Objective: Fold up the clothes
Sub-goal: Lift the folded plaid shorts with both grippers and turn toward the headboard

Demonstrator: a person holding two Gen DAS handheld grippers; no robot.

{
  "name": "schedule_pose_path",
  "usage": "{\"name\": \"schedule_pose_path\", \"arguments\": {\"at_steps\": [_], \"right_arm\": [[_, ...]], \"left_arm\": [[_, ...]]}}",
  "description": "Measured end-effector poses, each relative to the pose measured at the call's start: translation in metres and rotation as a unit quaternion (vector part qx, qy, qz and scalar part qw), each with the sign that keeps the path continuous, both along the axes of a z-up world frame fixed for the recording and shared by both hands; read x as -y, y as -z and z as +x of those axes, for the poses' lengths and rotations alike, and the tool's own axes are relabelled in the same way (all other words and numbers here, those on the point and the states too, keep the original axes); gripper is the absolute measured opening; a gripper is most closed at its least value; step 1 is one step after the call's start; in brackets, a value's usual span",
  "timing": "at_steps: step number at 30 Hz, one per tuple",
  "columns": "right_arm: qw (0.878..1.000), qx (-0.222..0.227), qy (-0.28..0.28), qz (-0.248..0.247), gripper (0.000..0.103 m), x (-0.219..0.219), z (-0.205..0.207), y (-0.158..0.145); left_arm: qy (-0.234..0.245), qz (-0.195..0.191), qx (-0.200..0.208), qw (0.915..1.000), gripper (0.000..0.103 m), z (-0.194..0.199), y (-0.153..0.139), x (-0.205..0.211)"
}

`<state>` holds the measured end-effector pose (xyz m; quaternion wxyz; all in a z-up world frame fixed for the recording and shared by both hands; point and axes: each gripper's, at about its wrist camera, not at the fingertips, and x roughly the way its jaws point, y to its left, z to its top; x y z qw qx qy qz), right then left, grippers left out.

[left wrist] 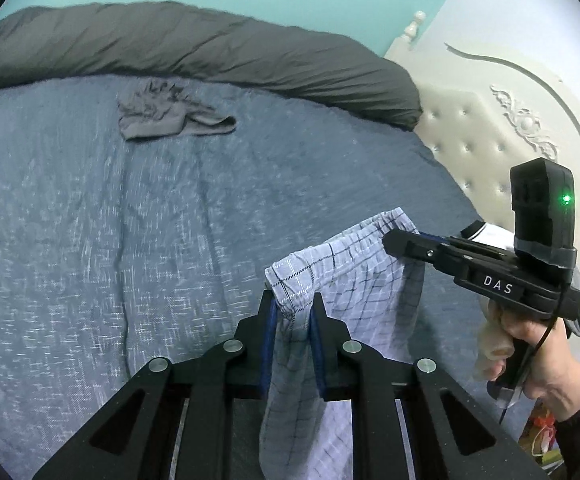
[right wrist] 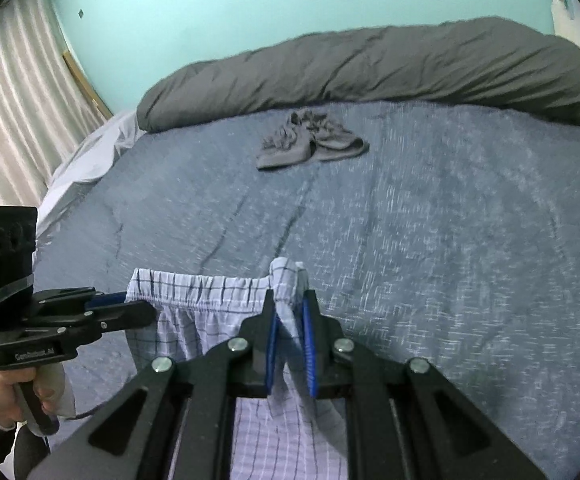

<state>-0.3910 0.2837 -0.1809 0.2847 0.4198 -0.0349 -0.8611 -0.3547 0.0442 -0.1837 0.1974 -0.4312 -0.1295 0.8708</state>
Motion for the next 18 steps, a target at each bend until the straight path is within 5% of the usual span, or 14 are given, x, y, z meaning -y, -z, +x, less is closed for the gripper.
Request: {"name": "schedule_pose_path", "arguments": {"at_steps": [18], "right_arm": [[0.995,-0.093,0.013,-0.04,0.011,-0.045,0.076,-0.135]], "left_arm": [[0.022,-0.006,-0.085,0.9961,0.016,0.069,-0.137,-0.037]]}}
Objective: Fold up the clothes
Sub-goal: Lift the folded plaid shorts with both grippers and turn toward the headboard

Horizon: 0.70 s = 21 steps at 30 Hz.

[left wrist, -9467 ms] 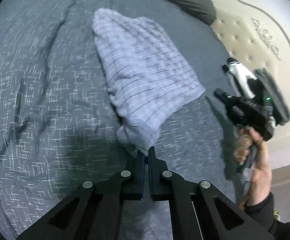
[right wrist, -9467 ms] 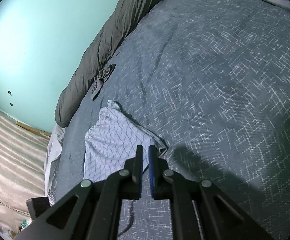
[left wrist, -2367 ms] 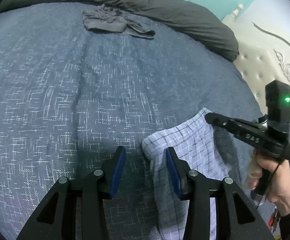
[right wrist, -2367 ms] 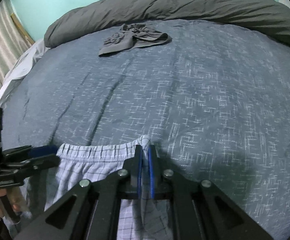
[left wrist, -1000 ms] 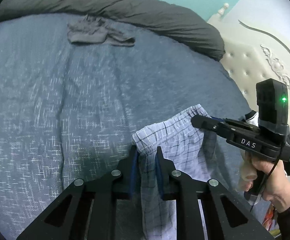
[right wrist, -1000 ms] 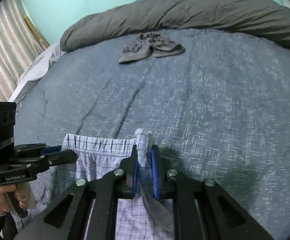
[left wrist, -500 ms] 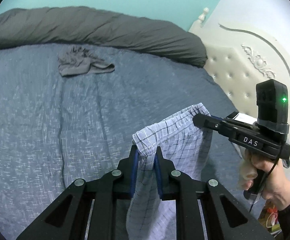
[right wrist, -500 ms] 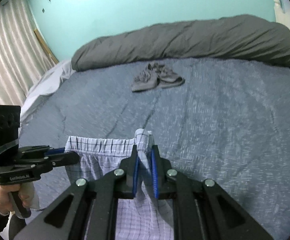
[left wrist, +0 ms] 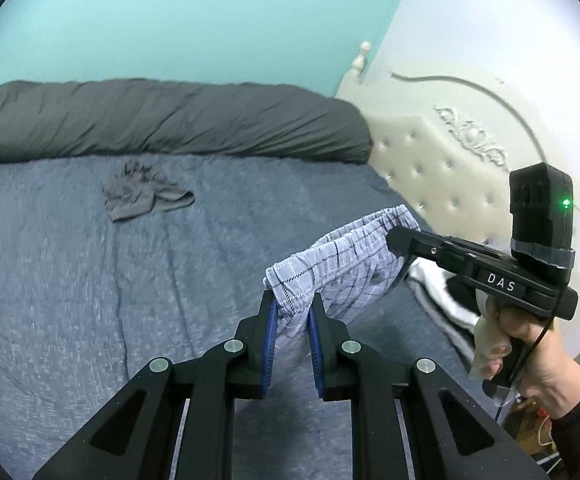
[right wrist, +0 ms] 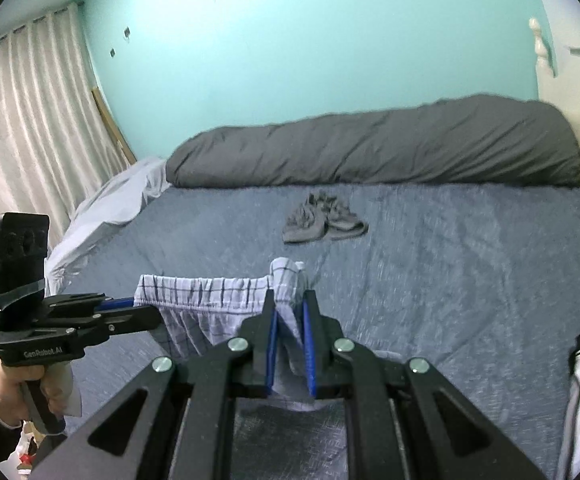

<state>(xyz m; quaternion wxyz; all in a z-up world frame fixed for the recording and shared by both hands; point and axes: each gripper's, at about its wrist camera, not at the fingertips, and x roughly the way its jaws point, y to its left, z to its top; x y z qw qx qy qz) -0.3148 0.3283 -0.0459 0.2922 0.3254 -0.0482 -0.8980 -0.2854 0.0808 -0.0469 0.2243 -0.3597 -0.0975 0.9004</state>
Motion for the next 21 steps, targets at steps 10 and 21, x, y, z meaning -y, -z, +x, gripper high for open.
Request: {"name": "schedule_pose_path", "arguments": {"at_steps": [10,21], "right_arm": [[0.999,-0.042,0.017,0.002,0.011,-0.036,0.051,-0.066],[0.997,-0.069,0.043,0.018,0.011,-0.097,0.113,-0.113]], "left_arm": [[0.026,-0.001,-0.034,0.9991,0.016,0.035,-0.066,-0.039],[0.082,0.005,-0.061,0.9948,0.016,0.079,-0.111,-0.108]]}}
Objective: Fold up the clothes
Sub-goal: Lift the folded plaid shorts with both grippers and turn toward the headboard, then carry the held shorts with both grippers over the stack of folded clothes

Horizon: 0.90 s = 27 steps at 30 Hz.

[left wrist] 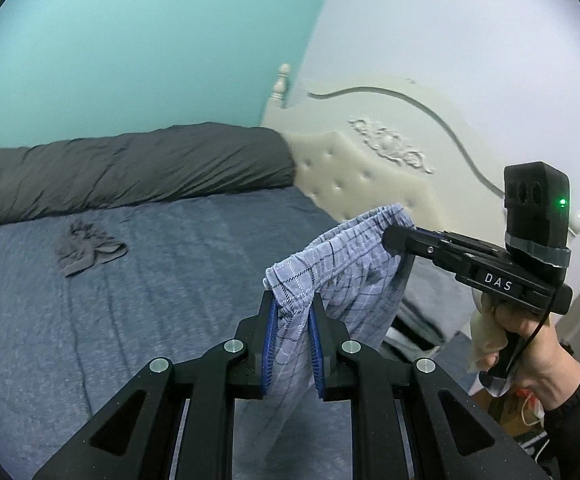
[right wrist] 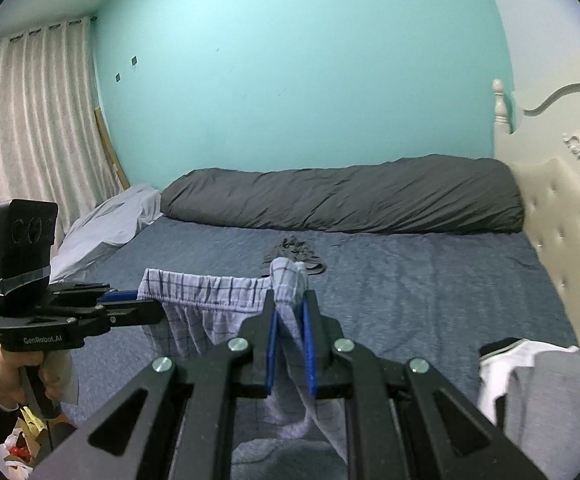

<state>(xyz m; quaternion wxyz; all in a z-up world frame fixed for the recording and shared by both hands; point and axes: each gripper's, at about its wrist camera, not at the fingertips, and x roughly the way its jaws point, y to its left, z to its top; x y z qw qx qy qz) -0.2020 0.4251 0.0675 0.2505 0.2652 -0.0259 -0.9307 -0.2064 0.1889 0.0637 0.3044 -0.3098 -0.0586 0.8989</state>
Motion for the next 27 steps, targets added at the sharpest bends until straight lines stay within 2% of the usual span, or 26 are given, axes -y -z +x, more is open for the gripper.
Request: {"name": "schedule_pose_path", "arguments": {"at_steps": [12,27], "right_arm": [[0.999,-0.023,0.043,0.001,0.011,-0.084,0.062,-0.033],[0.993,-0.045,0.108,0.008,0.011,-0.181,0.131,-0.061]], "left_arm": [[0.07,0.003,-0.024,0.9973,0.016,0.042,-0.036,-0.092],[0.144,0.009,-0.042,0.9886,0.016,0.089,-0.077,-0.204]]}}
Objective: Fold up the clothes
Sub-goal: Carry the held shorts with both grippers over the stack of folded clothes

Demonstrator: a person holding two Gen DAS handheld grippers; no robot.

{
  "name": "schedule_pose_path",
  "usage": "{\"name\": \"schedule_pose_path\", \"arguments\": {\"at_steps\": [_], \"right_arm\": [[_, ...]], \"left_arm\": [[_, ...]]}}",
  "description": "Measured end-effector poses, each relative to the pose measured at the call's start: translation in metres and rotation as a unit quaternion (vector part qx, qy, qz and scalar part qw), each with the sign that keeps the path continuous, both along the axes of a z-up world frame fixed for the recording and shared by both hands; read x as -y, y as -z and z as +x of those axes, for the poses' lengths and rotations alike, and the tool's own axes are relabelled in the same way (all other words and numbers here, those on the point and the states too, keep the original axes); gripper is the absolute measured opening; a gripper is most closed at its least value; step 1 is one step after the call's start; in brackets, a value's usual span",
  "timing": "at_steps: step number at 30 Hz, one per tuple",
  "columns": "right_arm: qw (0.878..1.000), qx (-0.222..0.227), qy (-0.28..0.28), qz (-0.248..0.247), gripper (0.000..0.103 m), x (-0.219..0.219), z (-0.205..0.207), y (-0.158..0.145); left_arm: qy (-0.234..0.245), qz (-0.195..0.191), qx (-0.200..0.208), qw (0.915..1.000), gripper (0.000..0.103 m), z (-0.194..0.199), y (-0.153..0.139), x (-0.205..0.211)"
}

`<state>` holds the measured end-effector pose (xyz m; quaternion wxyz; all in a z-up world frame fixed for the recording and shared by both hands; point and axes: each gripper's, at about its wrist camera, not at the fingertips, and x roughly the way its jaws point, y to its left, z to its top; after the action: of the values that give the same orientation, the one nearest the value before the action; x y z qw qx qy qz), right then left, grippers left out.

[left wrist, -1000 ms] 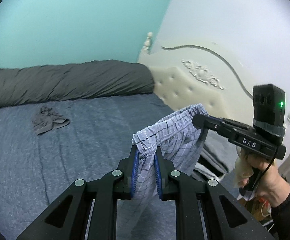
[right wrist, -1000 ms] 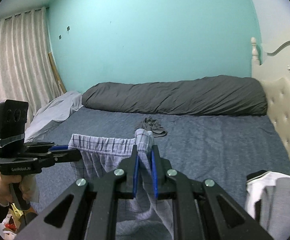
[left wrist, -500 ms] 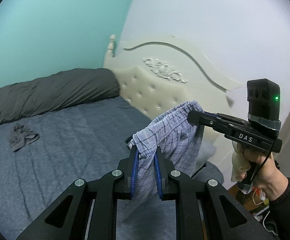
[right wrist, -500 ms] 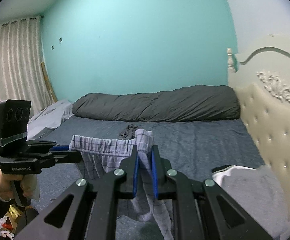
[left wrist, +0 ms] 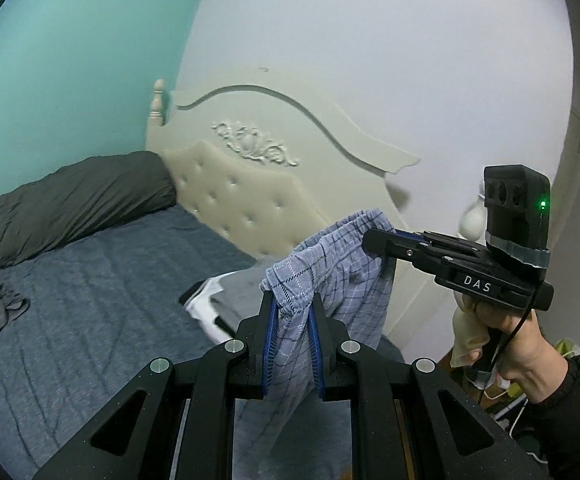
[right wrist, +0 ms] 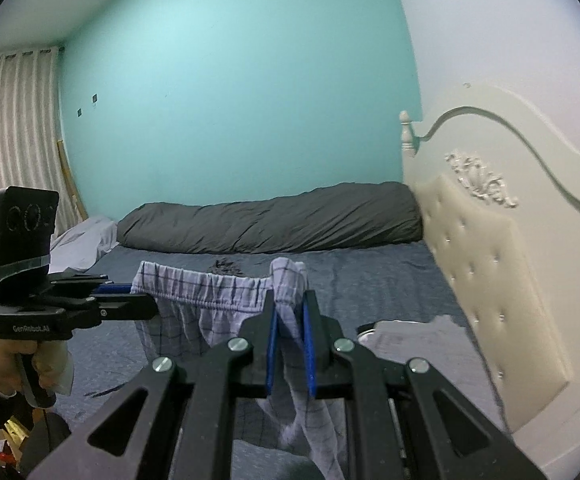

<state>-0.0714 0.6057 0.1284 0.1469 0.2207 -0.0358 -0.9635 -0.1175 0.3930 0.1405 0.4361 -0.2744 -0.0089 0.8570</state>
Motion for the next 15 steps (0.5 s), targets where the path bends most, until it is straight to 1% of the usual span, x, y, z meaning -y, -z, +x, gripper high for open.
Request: {"name": "schedule_pose_path", "arguments": {"at_steps": [7,15], "right_arm": [[1.0,-0.006,0.025,-0.003,0.011,-0.041,0.026,-0.007],[0.999,-0.007,0.043,0.0,0.011,-0.075,0.041,-0.013]], "left_arm": [[0.022,-0.003,0.001,0.9998,0.016,0.009,-0.006,-0.042],[0.039,-0.004,-0.001,0.9992,0.015,0.012,-0.013,-0.08]]}}
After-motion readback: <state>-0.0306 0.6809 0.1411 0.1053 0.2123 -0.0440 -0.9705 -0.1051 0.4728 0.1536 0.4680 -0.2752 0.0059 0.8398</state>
